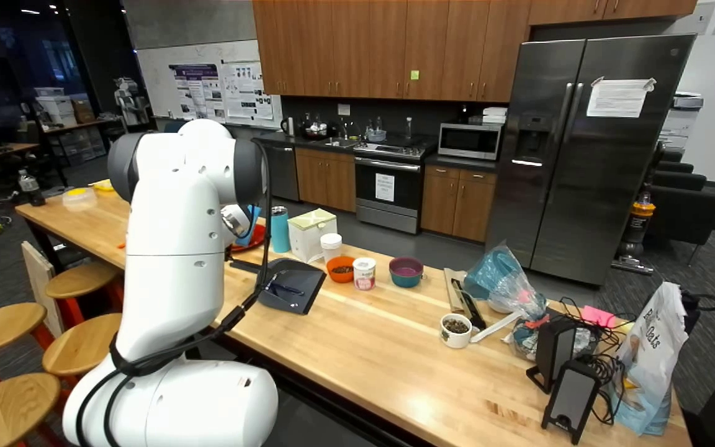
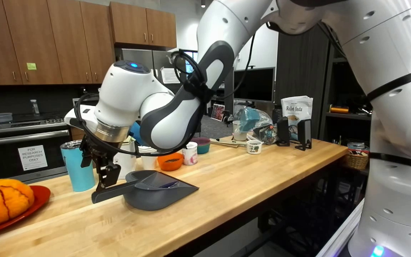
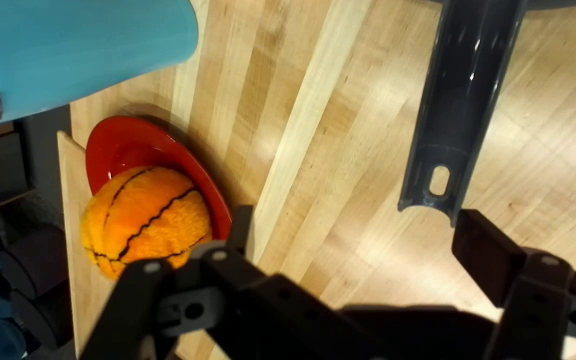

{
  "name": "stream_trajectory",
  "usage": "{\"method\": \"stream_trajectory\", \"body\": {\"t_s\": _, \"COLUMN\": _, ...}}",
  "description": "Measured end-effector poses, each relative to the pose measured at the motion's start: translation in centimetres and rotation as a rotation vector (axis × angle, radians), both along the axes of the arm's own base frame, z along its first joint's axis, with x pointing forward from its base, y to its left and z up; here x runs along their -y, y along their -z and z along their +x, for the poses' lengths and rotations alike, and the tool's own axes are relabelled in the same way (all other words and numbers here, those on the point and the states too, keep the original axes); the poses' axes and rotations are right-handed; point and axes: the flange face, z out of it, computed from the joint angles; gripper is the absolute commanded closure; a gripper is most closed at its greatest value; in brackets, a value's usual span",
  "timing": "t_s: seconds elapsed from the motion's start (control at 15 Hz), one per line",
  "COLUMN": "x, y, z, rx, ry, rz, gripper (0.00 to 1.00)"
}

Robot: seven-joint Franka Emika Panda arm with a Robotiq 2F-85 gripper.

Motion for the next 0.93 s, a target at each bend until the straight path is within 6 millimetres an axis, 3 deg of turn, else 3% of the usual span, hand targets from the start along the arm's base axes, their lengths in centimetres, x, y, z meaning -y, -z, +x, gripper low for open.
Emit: {"method": "stream_trajectory", "body": {"t_s": 0.93, "x": 2.3, "y": 3.6, "z": 0.0, "rx": -0.053, "ry": 0.025, "rz": -0.040, "gripper": 0.00}}
